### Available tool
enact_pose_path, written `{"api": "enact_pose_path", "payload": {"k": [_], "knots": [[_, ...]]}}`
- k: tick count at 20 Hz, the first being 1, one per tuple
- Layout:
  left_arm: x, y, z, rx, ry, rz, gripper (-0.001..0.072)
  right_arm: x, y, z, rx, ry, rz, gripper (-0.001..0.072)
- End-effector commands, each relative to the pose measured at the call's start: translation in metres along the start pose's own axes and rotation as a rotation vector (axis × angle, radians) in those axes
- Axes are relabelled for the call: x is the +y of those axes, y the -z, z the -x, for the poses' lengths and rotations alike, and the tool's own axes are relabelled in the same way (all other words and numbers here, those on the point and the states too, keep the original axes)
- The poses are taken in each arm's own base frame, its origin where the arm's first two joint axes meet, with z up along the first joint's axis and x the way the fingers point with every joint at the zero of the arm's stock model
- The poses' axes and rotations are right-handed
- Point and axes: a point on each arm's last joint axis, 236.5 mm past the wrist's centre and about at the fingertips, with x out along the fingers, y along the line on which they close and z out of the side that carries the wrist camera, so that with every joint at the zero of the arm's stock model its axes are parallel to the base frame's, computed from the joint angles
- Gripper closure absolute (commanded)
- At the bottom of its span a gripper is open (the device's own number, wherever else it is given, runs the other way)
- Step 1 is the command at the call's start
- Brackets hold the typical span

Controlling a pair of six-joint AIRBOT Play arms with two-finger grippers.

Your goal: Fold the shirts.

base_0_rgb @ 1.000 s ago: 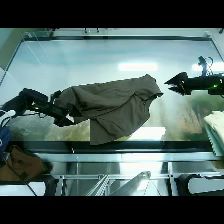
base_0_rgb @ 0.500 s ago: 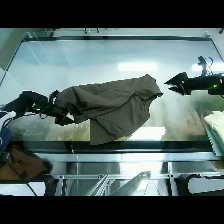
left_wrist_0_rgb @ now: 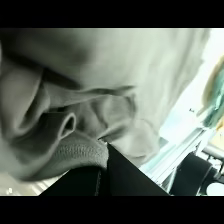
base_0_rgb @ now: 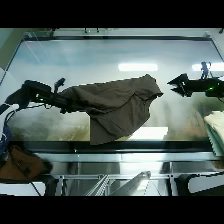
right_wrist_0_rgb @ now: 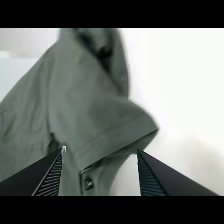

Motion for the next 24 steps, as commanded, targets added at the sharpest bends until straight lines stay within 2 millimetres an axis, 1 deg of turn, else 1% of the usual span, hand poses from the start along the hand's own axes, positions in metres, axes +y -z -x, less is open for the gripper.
{"api": "enact_pose_path", "payload": {"k": [1,3,5,6,7,8,11,12,13,14,15,16,18,19,20,22,23,24], "knots": [[-0.012,-0.003,0.042,-0.042,0.036,-0.021,0.0689,-0.028,0.001,-0.029,0.025,-0.02,-0.135,0.0207],[-0.004,-0.008,0.077,-0.117,0.043,0.002,0.0689,-0.021,0.008,-0.046,0.06,-0.103,-0.171,0.0208],[0.004,-0.01,0.107,-0.179,0.048,0.026,0.0689,-0.011,0.017,-0.059,0.088,-0.144,-0.163,0.0208],[0.005,-0.009,0.116,-0.196,0.05,0.032,0.0689,-0.007,0.023,-0.066,0.102,-0.143,-0.156,0.0233],[0.007,-0.009,0.123,-0.209,0.051,0.036,0.0689,-0.001,0.027,-0.072,0.113,-0.146,-0.138,0.03],[0.007,-0.008,0.126,-0.215,0.051,0.038,0.0689,0.008,0.028,-0.076,0.116,-0.161,-0.111,0.0346],[0.007,-0.008,0.125,-0.213,0.05,0.033,0.0689,0.043,0.024,-0.083,0.101,-0.243,-0.101,0.0348],[0.006,-0.008,0.123,-0.209,0.049,0.027,0.0689,0.052,0.024,-0.084,0.103,-0.26,-0.092,0.0456],[0.004,-0.007,0.121,-0.202,0.048,0.013,0.0689,0.058,0.024,-0.085,0.105,-0.268,-0.066,0.0479],[0.002,-0.006,0.119,-0.195,0.048,0.003,0.0689,0.062,0.023,-0.086,0.101,-0.27,-0.042,0.0432],[0.0,-0.006,0.117,-0.19,0.048,-0.001,0.0689,0.064,0.02,-0.087,0.088,-0.265,-0.033,0.0282],[0.0,-0.005,0.116,-0.187,0.049,-0.003,0.0689,0.063,0.012,-0.087,0.059,-0.257,-0.007,0.0269],[-0.001,-0.003,0.116,-0.178,0.052,-0.005,0.0689,0.059,-0.014,-0.082,-0.022,-0.225,0.023,0.0263],[-0.001,-0.003,0.116,-0.176,0.052,-0.005,0.0689,0.053,-0.023,-0.081,-0.049,-0.194,0.033,0.0226],[-0.001,-0.002,0.116,-0.176,0.052,-0.005,0.0689,0.045,-0.026,-0.082,-0.058,-0.162,0.018,0.0177],[-0.001,-0.003,0.116,-0.176,0.053,-0.005,0.0689,0.035,-0.021,-0.087,-0.041,-0.131,0.014,0.0187],[-0.001,-0.003,0.116,-0.178,0.052,-0.005,0.0689,0.034,-0.017,-0.089,-0.021,-0.135,0.012,0.0196],[-0.001,-0.003,0.116,-0.18,0.051,-0.005,0.0689,0.033,-0.009,-0.092,0.007,-0.142,0.01,0.0226]]}}
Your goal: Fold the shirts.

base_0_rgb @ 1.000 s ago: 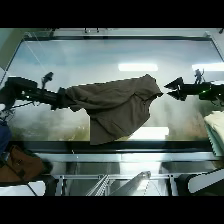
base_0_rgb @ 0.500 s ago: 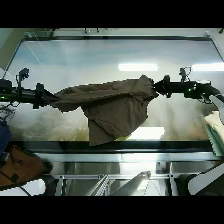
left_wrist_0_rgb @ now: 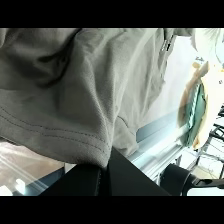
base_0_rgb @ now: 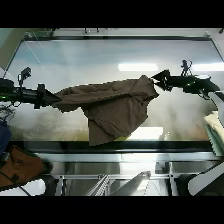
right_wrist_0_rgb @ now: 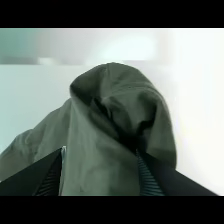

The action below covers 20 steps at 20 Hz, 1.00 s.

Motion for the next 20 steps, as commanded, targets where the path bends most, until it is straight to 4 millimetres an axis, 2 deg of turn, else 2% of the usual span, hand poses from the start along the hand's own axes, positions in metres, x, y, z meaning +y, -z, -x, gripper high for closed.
{"api": "enact_pose_path", "payload": {"k": [1,4,5,6,7,8,9,10,12,13,14,15,16,17,18,19,20], "knots": [[0.0,0.0,0.0,-0.002,-0.001,-0.003,0.0689,-0.011,0.013,-0.007,0.054,0.021,-0.004,0.0226],[0.0,0.0,0.0,-0.002,-0.001,-0.003,0.0689,0.0,0.042,-0.014,0.161,-0.025,0.015,0.0229],[0.0,0.0,0.0,-0.002,-0.001,-0.003,0.0689,0.006,0.051,-0.015,0.193,-0.04,0.021,0.0256],[0.0,-0.001,0.0,-0.003,-0.001,-0.003,0.0689,0.011,0.06,-0.016,0.224,-0.056,0.024,0.0342],[0.0,-0.001,0.0,-0.003,-0.001,-0.003,0.0689,0.015,0.067,-0.017,0.25,-0.07,0.034,0.0345],[0.0,-0.001,0.0,-0.004,-0.002,-0.003,0.0689,0.021,0.072,-0.016,0.272,-0.091,0.029,0.0379],[0.0,-0.001,0.0,-0.005,-0.002,-0.003,0.0689,0.032,0.077,-0.014,0.291,-0.138,0.038,0.0593],[0.0,-0.001,0.0,-0.005,-0.002,-0.003,0.0689,0.043,0.079,-0.012,0.297,-0.187,0.039,0.0677],[0.0,0.0,0.0,-0.001,-0.001,-0.003,0.0689,0.054,0.074,-0.008,0.284,-0.231,0.041,0.0684],[-0.001,0.001,0.0,0.006,0.001,-0.003,0.0689,0.052,0.068,-0.005,0.266,-0.223,0.041,0.0588],[-0.002,0.004,0.0,0.018,0.006,-0.003,0.0689,0.049,0.058,0.0,0.234,-0.227,0.022,0.0386],[-0.003,0.007,0.0,0.029,0.01,-0.003,0.0689,0.05,0.047,0.009,0.205,-0.255,0.007,0.0696],[-0.004,0.009,0.0,0.036,0.013,-0.003,0.0689,0.051,0.04,0.016,0.19,-0.277,-0.011,0.0669],[-0.004,0.01,0.0,0.041,0.015,-0.003,0.0689,0.052,0.039,0.022,0.195,-0.293,-0.022,0.0573],[-0.004,0.01,0.0,0.041,0.015,-0.003,0.0689,0.052,0.04,0.024,0.2,-0.298,-0.022,0.0249],[-0.004,0.009,0.0,0.039,0.014,-0.003,0.0689,0.049,0.038,0.025,0.194,-0.291,-0.022,0.0187],[-0.003,0.008,0.0,0.033,0.012,-0.003,0.0689,0.042,0.028,0.025,0.156,-0.268,-0.028,0.0209]]}}
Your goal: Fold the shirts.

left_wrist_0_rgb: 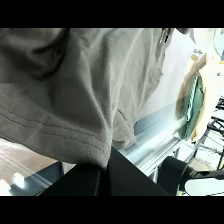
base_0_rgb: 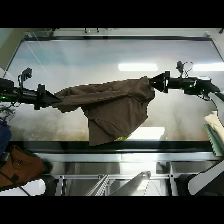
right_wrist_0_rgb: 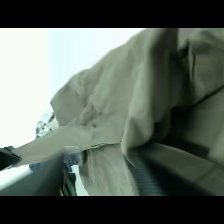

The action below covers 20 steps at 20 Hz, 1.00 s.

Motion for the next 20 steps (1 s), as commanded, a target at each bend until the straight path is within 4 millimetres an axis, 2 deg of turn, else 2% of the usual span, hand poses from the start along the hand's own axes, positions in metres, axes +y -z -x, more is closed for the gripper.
{"api": "enact_pose_path", "payload": {"k": [1,3,5,7,10,17,18,20], "knots": [[0.0,-0.001,0.0,-0.003,-0.002,-0.002,0.0689,-0.01,-0.026,0.015,-0.104,0.027,-0.013,0.0207],[0.001,0.0,0.0,0.001,-0.006,-0.002,0.0689,-0.036,-0.051,0.026,-0.209,0.125,-0.032,0.0206],[0.008,0.006,0.0,0.024,-0.036,-0.004,0.0689,-0.057,-0.051,0.03,-0.217,0.214,-0.077,0.0208],[0.011,0.006,0.001,0.027,-0.046,-0.004,0.0689,-0.071,-0.041,0.028,-0.182,0.278,-0.084,0.0348],[0.011,0.006,0.001,0.024,-0.045,-0.003,0.0689,-0.077,-0.032,0.02,-0.145,0.315,-0.07,0.0345],[0.011,0.006,0.001,0.025,-0.045,-0.003,0.0689,-0.088,-0.007,-0.022,-0.072,0.336,-0.085,0.0345],[0.011,0.006,0.001,0.025,-0.045,-0.003,0.0689,-0.088,-0.004,-0.028,-0.061,0.336,-0.087,0.0373],[0.011,0.005,0.001,0.021,-0.047,-0.003,0.0689,-0.086,-0.001,-0.035,-0.055,0.334,-0.081,0.0639]]}}
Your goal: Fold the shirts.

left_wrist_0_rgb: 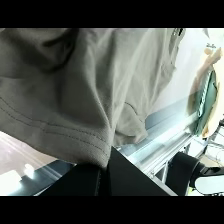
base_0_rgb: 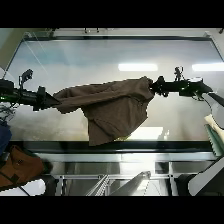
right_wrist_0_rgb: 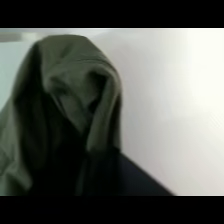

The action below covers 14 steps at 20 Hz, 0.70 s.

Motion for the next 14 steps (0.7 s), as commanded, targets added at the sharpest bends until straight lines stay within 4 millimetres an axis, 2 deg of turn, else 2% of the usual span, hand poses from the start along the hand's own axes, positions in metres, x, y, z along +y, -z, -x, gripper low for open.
{"api": "enact_pose_path", "payload": {"k": [1,2,3,4,5,6,7,8,9,10,12,13,14], "knots": [[0.001,-0.002,0.001,-0.009,-0.003,0.0,0.0689,0.006,0.008,-0.012,0.018,-0.007,0.0,0.0686],[0.0,-0.002,0.001,-0.011,0.001,-0.001,0.0689,0.015,0.011,-0.011,0.03,-0.038,-0.006,0.0686],[-0.008,-0.004,0.002,-0.017,0.032,-0.009,0.0689,0.032,0.015,-0.006,0.046,-0.096,0.028,0.0687],[-0.03,-0.007,0.008,-0.038,0.118,-0.058,0.0689,0.059,0.019,0.005,0.058,-0.173,0.083,0.0688],[-0.061,-0.009,0.021,-0.069,0.221,-0.138,0.0689,0.1,0.025,0.025,0.068,-0.283,0.155,0.0688],[-0.101,-0.01,0.043,-0.118,0.329,-0.229,0.0689,0.151,0.037,0.057,0.08,-0.419,0.24,0.0688],[-0.14,-0.006,0.07,-0.165,0.414,-0.325,0.0689,0.202,0.053,0.099,0.087,-0.561,0.343,0.0688],[-0.184,0.008,0.102,-0.207,0.486,-0.449,0.0689,0.25,0.073,0.148,0.082,-0.683,0.448,0.0688],[-0.217,0.029,0.127,-0.231,0.489,-0.576,0.0689,0.297,0.101,0.203,0.06,-0.772,0.571,0.0687],[-0.251,0.056,0.148,-0.268,0.436,-0.739,0.0689,0.333,0.132,0.254,0.007,-0.798,0.714,0.0687],[-0.322,0.111,0.183,-0.445,0.305,-1.068,0.0688,0.384,0.196,0.33,-0.166,-0.772,1.0,0.0687],[-0.354,0.135,0.2,-0.558,0.242,-1.188,0.0688,0.402,0.23,0.362,-0.281,-0.717,1.135,0.0687],[-0.383,0.156,0.219,-0.691,0.157,-1.278,0.0688,0.415,0.251,0.384,-0.421,-0.626,1.23,0.0688]]}}
